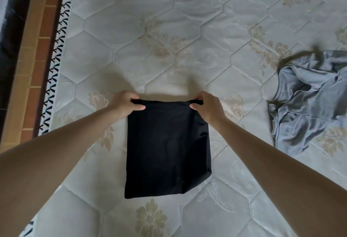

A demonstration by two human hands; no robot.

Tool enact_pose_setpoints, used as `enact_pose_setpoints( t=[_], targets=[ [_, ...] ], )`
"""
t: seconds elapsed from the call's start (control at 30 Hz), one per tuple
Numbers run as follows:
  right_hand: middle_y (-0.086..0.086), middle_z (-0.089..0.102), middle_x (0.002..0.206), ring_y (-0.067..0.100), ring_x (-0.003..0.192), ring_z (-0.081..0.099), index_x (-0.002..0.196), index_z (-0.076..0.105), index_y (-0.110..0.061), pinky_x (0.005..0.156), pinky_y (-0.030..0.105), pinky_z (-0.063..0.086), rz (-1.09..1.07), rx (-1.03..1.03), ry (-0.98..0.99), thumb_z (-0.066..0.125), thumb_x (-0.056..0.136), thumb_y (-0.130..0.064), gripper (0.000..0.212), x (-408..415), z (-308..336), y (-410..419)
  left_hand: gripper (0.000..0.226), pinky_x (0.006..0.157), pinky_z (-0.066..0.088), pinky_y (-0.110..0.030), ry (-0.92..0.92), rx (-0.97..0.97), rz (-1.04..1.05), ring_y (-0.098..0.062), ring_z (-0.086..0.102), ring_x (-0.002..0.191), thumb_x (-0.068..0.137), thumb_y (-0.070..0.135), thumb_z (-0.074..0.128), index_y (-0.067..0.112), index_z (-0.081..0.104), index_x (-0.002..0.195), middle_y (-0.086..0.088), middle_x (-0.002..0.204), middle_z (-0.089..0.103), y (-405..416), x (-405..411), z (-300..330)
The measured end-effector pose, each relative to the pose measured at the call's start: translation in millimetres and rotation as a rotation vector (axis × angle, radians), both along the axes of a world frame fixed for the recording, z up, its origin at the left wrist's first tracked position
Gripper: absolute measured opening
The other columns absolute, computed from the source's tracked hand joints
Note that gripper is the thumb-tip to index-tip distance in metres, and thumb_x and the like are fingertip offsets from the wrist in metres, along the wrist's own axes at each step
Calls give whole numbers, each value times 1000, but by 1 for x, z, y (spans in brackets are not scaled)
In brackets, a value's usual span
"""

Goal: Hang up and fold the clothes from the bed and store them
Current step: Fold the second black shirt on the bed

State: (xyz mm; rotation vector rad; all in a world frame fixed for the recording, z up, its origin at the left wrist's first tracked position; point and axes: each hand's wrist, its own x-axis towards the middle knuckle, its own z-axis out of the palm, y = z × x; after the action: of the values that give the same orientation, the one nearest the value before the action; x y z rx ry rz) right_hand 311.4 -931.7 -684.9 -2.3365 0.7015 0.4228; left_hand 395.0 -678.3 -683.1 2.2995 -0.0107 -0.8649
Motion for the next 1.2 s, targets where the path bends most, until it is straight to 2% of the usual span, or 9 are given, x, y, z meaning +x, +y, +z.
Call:
enact_pose_setpoints(
  t=[0.13, 0.23, 0.33, 0.47, 0.63, 0.8, 0.87, 0.93, 1.2],
  targets=[
    [2, 62, 114, 13, 94, 57, 111, 62, -14, 81, 20, 43, -264, 145, -161, 70, 88, -25, 27, -20, -1, 3, 24, 78, 49, -34, -55, -25, 99, -32, 65, 95, 84, 22, 75, 3, 71, 97, -15, 95, 70, 3, -9, -6],
    [-2, 56, 113, 3, 84, 56, 106, 58, -21, 69, 6, 40, -393, 181, -232, 70, 88, -27, 22, -39, 3, 10, 21, 68, 43, -29, -175, 51, 102, -27, 62, 92, 89, 25, 70, 9, 66, 102, -6, 96, 65, -1, -22, -6],
    [-7, 59, 107, 4, 90, 55, 106, 56, -21, 72, 11, 39, -506, 271, -209, 65, 92, -33, 21, -62, 8, 16, 33, 81, 47, -39, -561, 259, -125, -31, 56, 107, 88, 16, 68, 6, 58, 118, -11, 115, 59, -8, -41, -5],
    [-5, 62, 99, 9, 93, 60, 108, 55, -22, 83, 25, 50, -482, 450, -29, 47, 101, -42, 22, -94, 2, 15, 46, 101, 46, -47, -825, 168, -530, -35, 56, 117, 77, 3, 69, -1, 59, 122, -18, 127, 56, -26, -77, -9],
    [-6, 73, 88, 5, 80, 70, 107, 62, -17, 72, 16, 52, -377, 698, 109, 30, 107, -34, 36, -128, 8, 10, 56, 111, 39, -43, -726, 37, -906, -28, 42, 138, 85, 9, 65, 3, 51, 138, -12, 149, 44, -65, -127, -20],
    [-30, 59, 68, -11, 69, 56, 84, 52, -39, 100, 27, 36, -138, 741, 309, 23, 94, -68, 42, -153, 26, 13, 60, 121, 18, -44, -547, 144, -895, -25, 15, 150, 100, 33, 26, 5, 23, 153, -10, 163, 13, -95, -139, -30],
    [-24, 52, 81, -6, 76, 49, 87, 51, -38, 91, 25, 35, -99, 682, 381, 28, 87, -75, 43, -166, 35, 13, 63, 123, 2, -42, -502, 223, -929, -22, -5, 151, 103, 39, 18, 8, 5, 155, -7, 164, -7, -101, -140, -32],
    [-7, 38, 70, 9, 65, 35, 70, 35, -25, 68, 27, 32, -89, 539, 405, 32, 82, -78, 54, -180, 38, 11, 65, 122, -5, -44, -483, 296, -961, -22, -16, 149, 104, 44, 16, 9, -6, 154, -6, 162, -18, -103, -140, -32],
    [-3, 24, 56, 10, 54, 23, 58, 24, -16, 54, 27, 21, -280, 307, 36, 59, 97, -30, 54, -228, 18, 21, 77, 113, -9, -63, -483, 411, -923, -30, -26, 146, 93, 61, 3, 15, -19, 151, -3, 159, -27, -115, -149, -39]
  ],
)
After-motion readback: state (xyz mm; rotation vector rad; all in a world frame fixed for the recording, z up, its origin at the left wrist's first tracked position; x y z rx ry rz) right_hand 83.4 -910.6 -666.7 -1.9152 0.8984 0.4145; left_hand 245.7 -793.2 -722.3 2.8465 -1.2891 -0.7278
